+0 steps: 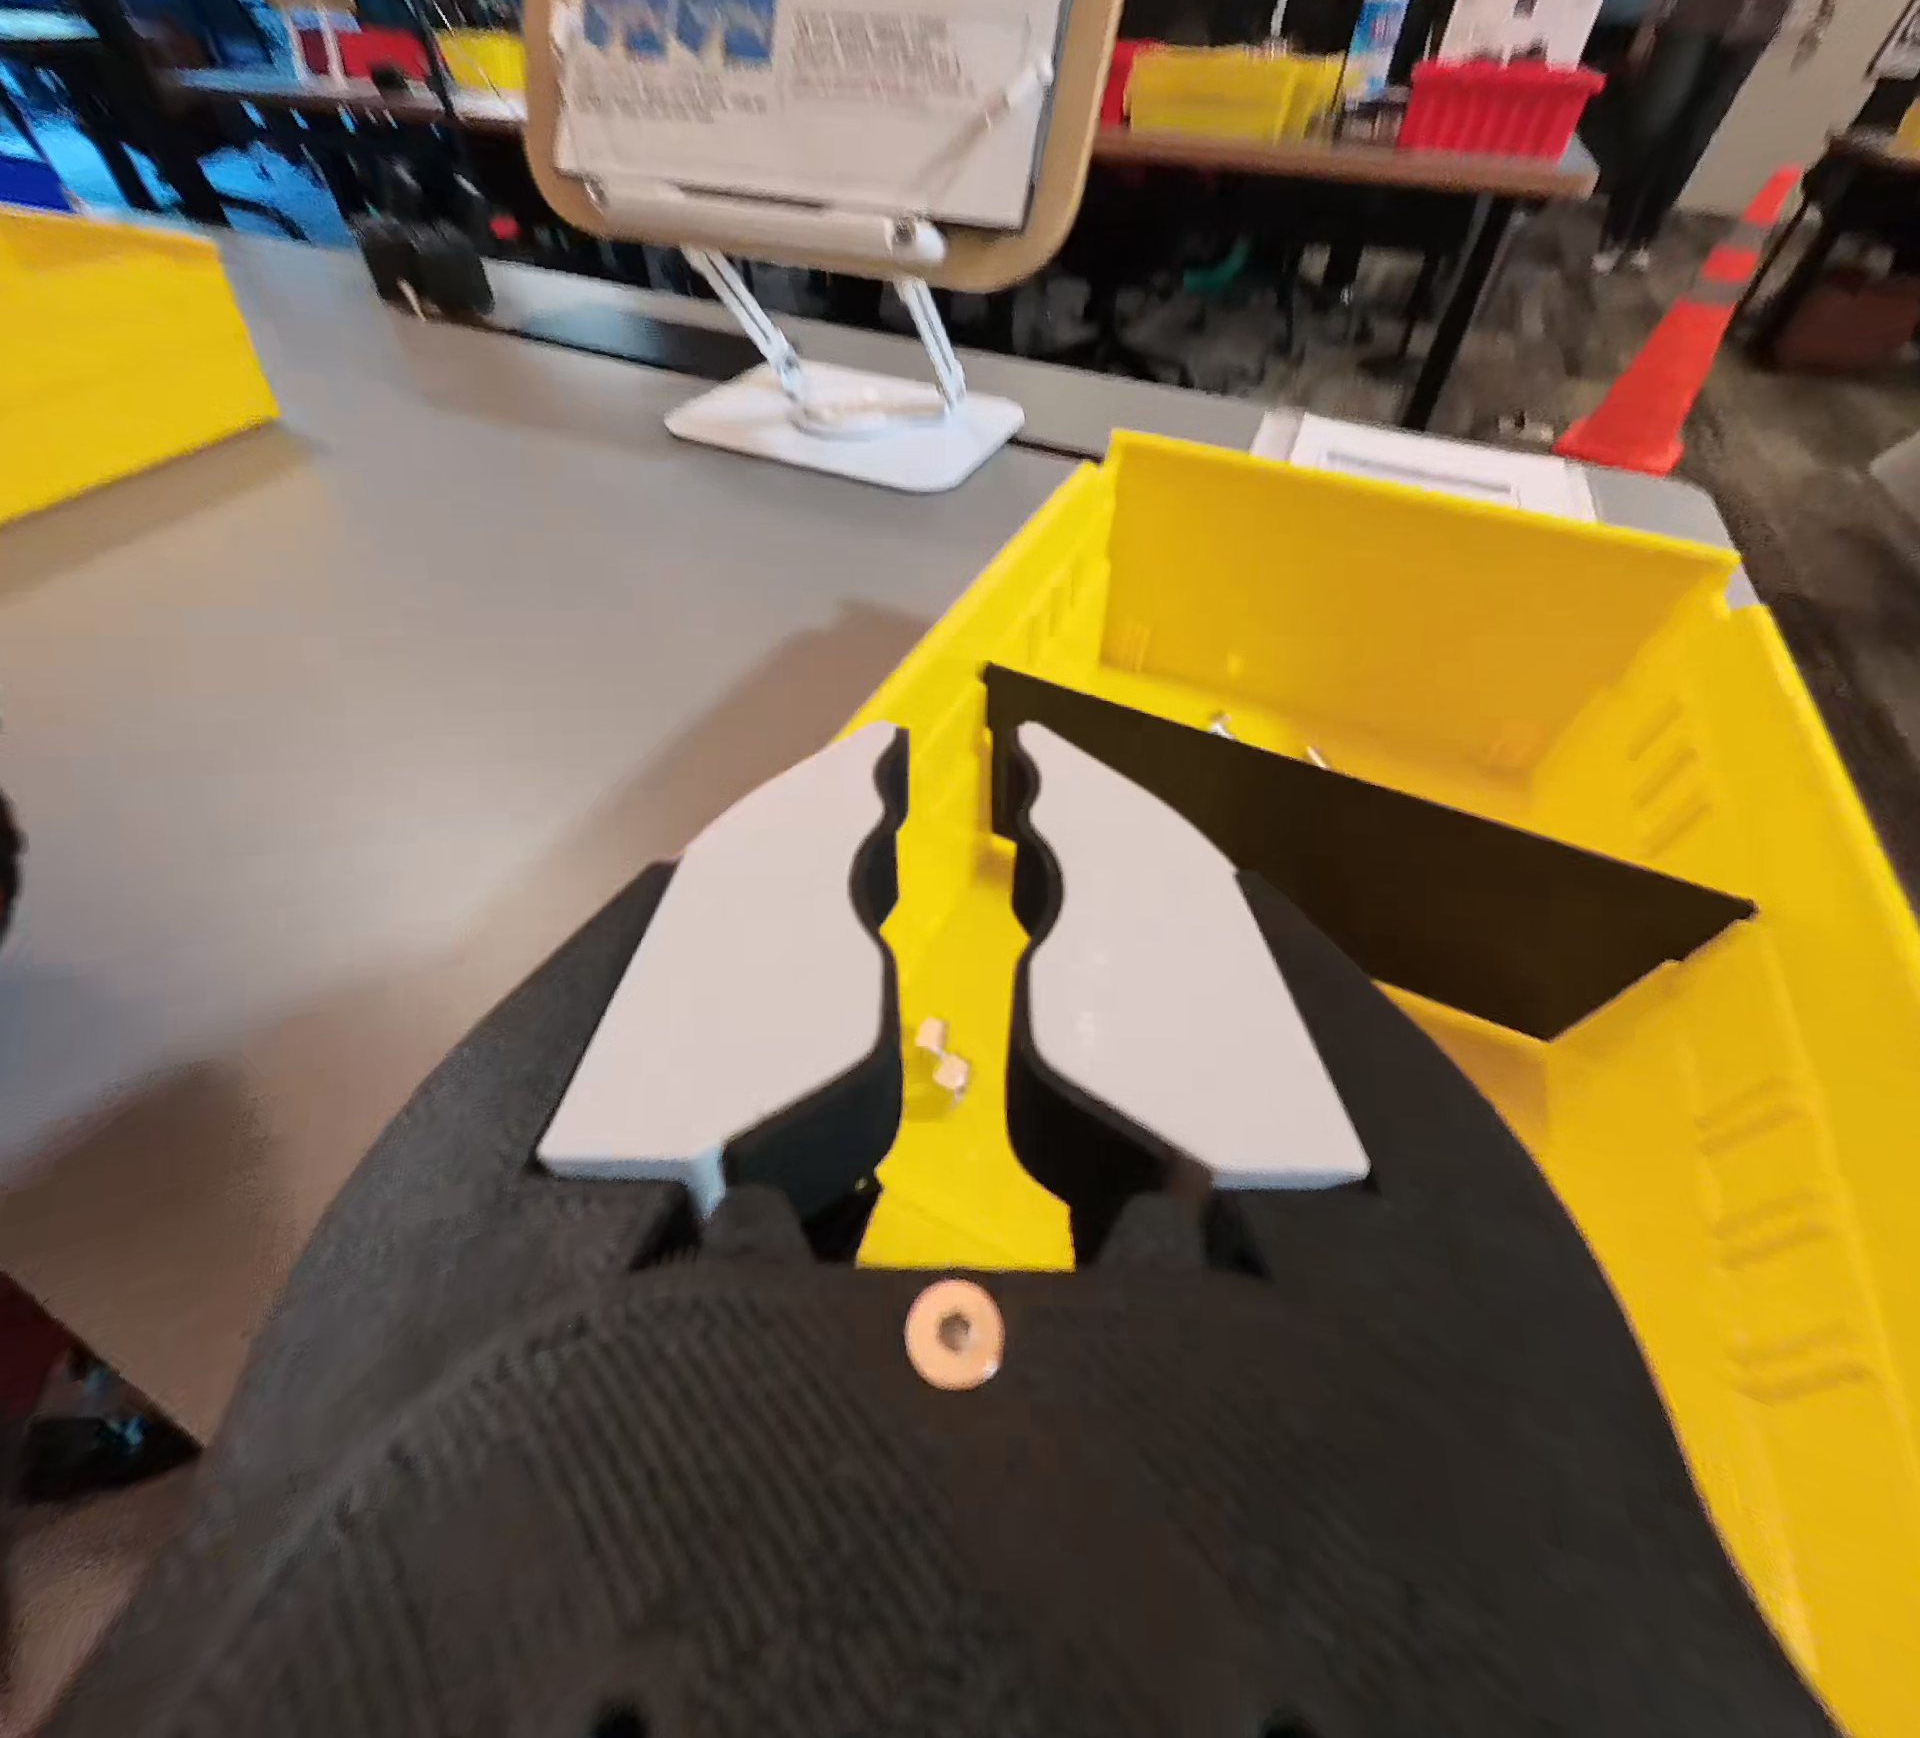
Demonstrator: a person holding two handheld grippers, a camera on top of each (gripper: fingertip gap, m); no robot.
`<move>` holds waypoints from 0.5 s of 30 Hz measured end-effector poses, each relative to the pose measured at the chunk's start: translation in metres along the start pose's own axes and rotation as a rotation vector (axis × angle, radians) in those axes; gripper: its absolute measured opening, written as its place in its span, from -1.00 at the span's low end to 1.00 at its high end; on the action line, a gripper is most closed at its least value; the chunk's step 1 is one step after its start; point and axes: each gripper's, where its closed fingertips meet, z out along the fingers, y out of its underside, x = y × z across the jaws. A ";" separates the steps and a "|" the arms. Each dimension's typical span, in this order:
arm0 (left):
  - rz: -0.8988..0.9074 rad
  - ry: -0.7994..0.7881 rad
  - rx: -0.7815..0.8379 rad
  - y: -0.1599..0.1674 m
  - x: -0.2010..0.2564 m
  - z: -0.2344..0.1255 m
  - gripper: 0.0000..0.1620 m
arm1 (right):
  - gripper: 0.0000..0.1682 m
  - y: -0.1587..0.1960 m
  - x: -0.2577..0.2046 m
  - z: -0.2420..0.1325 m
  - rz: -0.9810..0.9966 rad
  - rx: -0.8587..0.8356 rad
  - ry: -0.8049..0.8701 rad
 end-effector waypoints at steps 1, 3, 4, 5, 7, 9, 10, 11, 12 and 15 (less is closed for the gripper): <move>-0.004 -0.010 -0.006 0.000 -0.003 0.001 -0.80 | -0.80 -0.003 -0.005 -0.004 0.001 0.034 -0.006; 0.007 -0.051 -0.029 0.000 -0.012 0.003 -0.80 | -0.82 -0.010 -0.012 -0.015 0.019 0.099 -0.002; 0.029 -0.090 -0.049 -0.001 -0.019 0.005 -0.80 | -0.83 -0.012 -0.017 -0.021 0.032 0.130 0.001; 0.068 -0.133 -0.076 -0.002 -0.026 0.006 -0.80 | -0.84 -0.013 -0.022 -0.028 0.044 0.154 0.001; 0.180 -0.220 -0.137 -0.011 -0.041 0.011 -0.79 | -0.85 -0.010 -0.036 -0.043 0.054 0.184 -0.020; 0.285 -0.286 -0.182 -0.028 -0.056 0.018 -0.79 | -0.80 -0.006 -0.055 -0.056 0.049 0.197 -0.081; 0.329 -0.306 -0.198 -0.040 -0.064 0.024 -0.79 | -0.77 -0.004 -0.062 -0.061 0.049 0.195 -0.105; 0.370 -0.316 -0.221 -0.053 -0.072 0.031 -0.79 | -0.74 -0.001 -0.067 -0.064 0.055 0.185 -0.118; 0.405 -0.320 -0.253 -0.066 -0.080 0.040 -0.79 | -0.72 0.003 -0.070 -0.067 0.066 0.173 -0.125; 0.501 -0.333 -0.398 -0.099 -0.110 0.073 -0.79 | -0.67 0.010 -0.075 -0.074 0.120 0.149 -0.143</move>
